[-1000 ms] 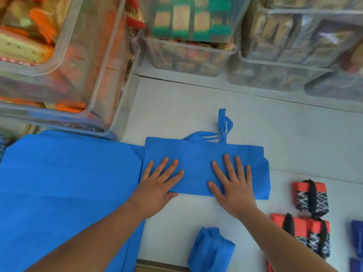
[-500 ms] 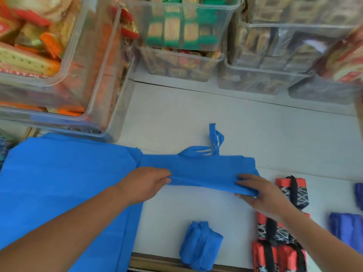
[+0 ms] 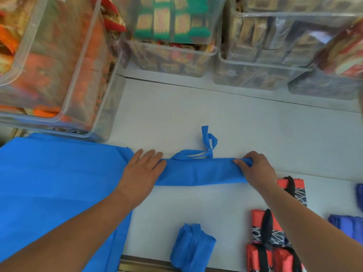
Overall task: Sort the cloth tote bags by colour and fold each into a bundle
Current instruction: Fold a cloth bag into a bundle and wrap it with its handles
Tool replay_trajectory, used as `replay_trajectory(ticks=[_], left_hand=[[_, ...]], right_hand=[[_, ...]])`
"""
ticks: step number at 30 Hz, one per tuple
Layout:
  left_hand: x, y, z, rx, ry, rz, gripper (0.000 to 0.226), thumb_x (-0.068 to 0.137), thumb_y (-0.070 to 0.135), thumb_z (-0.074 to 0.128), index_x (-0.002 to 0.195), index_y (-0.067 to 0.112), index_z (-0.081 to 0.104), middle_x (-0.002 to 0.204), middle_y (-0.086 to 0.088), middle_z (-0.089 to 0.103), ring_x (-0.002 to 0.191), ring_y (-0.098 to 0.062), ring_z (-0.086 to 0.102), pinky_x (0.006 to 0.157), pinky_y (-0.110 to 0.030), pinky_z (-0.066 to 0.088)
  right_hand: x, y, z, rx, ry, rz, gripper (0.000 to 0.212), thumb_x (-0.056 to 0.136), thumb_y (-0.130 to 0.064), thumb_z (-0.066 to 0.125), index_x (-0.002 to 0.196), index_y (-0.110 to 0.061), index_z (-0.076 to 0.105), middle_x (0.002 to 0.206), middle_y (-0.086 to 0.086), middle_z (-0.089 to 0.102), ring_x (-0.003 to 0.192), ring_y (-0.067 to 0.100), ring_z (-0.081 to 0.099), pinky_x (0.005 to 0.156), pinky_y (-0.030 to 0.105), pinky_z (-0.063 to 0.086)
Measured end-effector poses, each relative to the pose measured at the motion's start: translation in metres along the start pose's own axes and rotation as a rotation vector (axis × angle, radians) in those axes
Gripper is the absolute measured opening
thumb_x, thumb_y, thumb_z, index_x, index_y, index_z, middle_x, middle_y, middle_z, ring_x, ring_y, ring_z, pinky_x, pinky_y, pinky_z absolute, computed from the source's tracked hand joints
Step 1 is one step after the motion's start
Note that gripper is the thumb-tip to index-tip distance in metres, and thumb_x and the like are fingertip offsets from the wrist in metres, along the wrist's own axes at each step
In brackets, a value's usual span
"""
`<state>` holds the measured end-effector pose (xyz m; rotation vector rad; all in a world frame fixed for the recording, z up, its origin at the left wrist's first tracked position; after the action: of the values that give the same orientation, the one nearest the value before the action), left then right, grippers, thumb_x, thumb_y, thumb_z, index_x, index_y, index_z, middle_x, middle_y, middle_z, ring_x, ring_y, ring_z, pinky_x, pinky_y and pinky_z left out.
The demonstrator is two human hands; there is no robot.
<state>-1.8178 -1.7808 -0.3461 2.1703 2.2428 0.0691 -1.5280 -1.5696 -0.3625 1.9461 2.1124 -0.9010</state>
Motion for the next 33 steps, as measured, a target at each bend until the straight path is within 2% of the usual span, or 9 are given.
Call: replay_trajectory(ticks=[4, 8, 11, 15, 20, 24, 27, 30, 33], left_hand=[[-0.024, 0.01, 0.029, -0.072, -0.29, -0.061, 0.056, 0.104, 0.04, 0.031, 0.149, 0.012, 0.048, 0.158, -0.005, 0.043, 0.147, -0.027, 0.038, 0.119, -0.055, 0.02], [-0.035, 0.01, 0.046, -0.09, -0.392, -0.086, 0.064, 0.106, 0.05, 0.021, 0.16, 0.016, 0.024, 0.169, -0.001, 0.016, 0.156, -0.024, 0.013, 0.121, -0.054, 0.011], [-0.034, 0.008, 0.052, -0.107, -0.432, -0.083, 0.067, 0.106, 0.054, 0.017, 0.162, 0.016, 0.014, 0.17, -0.001, 0.005, 0.157, -0.023, 0.003, 0.122, -0.054, 0.005], [-0.032, 0.007, 0.054, -0.151, -0.448, -0.078, 0.069, 0.106, 0.058, 0.009, 0.162, 0.019, 0.001, 0.17, 0.002, -0.01, 0.156, -0.021, -0.011, 0.121, -0.053, -0.003], [-0.031, 0.003, 0.05, -0.294, -0.416, -0.072, 0.062, 0.107, 0.053, 0.007, 0.16, 0.027, -0.011, 0.166, 0.012, -0.025, 0.152, -0.014, -0.026, 0.121, -0.049, -0.016], [-0.028, -0.003, 0.048, -0.458, -0.323, -0.077, 0.056, 0.108, 0.031, 0.023, 0.162, 0.03, 0.013, 0.169, 0.016, -0.007, 0.155, -0.009, -0.012, 0.123, -0.042, -0.012], [-0.027, -0.006, 0.043, -0.456, -0.174, -0.136, 0.056, 0.097, 0.008, 0.056, 0.15, 0.02, 0.046, 0.165, 0.0, 0.03, 0.153, -0.018, 0.023, 0.124, -0.046, 0.014], [-0.027, -0.007, 0.031, -0.359, -0.05, -0.214, 0.058, 0.082, 0.013, 0.082, 0.135, 0.009, 0.06, 0.138, -0.008, 0.058, 0.122, -0.027, 0.055, 0.106, -0.046, 0.046], [-0.022, -0.008, 0.026, -0.304, -0.03, -0.228, 0.062, 0.074, 0.02, 0.087, 0.129, 0.011, 0.061, 0.116, -0.004, 0.06, 0.099, -0.026, 0.059, 0.089, -0.043, 0.052]], right_hand=[[-0.003, -0.008, 0.009, -0.037, 0.082, -0.01, 0.035, 0.095, -0.048, 0.06, 0.124, -0.028, 0.056, 0.121, 0.003, 0.049, 0.095, 0.029, 0.056, 0.073, 0.039, 0.047], [-0.028, -0.048, 0.017, -0.351, 0.397, -0.328, 0.043, 0.096, -0.02, 0.056, 0.138, -0.014, 0.057, 0.151, 0.019, 0.045, 0.14, 0.041, 0.038, 0.112, 0.059, 0.032], [-0.045, -0.064, 0.05, -0.455, 0.316, -0.338, 0.062, 0.103, -0.048, 0.033, 0.154, -0.013, 0.038, 0.165, 0.018, 0.023, 0.154, 0.037, 0.014, 0.123, 0.06, 0.003], [-0.037, -0.057, 0.076, -0.539, 0.203, -0.301, 0.084, 0.095, -0.076, 0.015, 0.161, -0.024, 0.022, 0.168, 0.014, 0.016, 0.155, 0.036, 0.007, 0.123, 0.06, 0.003], [-0.031, -0.055, 0.082, -0.513, 0.231, -0.291, 0.084, 0.094, -0.078, 0.015, 0.161, -0.029, 0.019, 0.168, 0.013, 0.012, 0.155, 0.036, 0.004, 0.123, 0.059, 0.002], [-0.029, -0.053, 0.083, -0.485, 0.255, -0.295, 0.082, 0.093, -0.078, 0.019, 0.159, -0.029, 0.026, 0.167, 0.011, 0.018, 0.155, 0.034, 0.008, 0.123, 0.06, 0.002], [-0.027, -0.052, 0.085, -0.484, 0.258, -0.297, 0.083, 0.092, -0.079, 0.017, 0.159, -0.03, 0.026, 0.167, 0.01, 0.018, 0.155, 0.032, 0.007, 0.123, 0.06, 0.001], [-0.027, -0.052, 0.086, -0.467, 0.226, -0.315, 0.088, 0.09, -0.082, 0.01, 0.161, -0.03, 0.018, 0.169, 0.008, 0.012, 0.156, 0.031, 0.004, 0.123, 0.06, 0.001], [-0.035, -0.061, 0.068, -0.407, 0.305, -0.314, 0.09, 0.091, -0.079, 0.032, 0.162, -0.027, 0.016, 0.169, 0.015, 0.008, 0.155, 0.037, 0.005, 0.123, 0.061, 0.003]])
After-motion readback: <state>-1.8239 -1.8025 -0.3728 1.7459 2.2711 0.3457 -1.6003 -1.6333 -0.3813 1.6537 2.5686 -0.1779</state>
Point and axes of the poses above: each hand's wrist, its own x-axis towards the middle knuckle, its own z-axis out of the palm, y = z × x, the point moved 7 cm from there along x, towards the middle knuckle
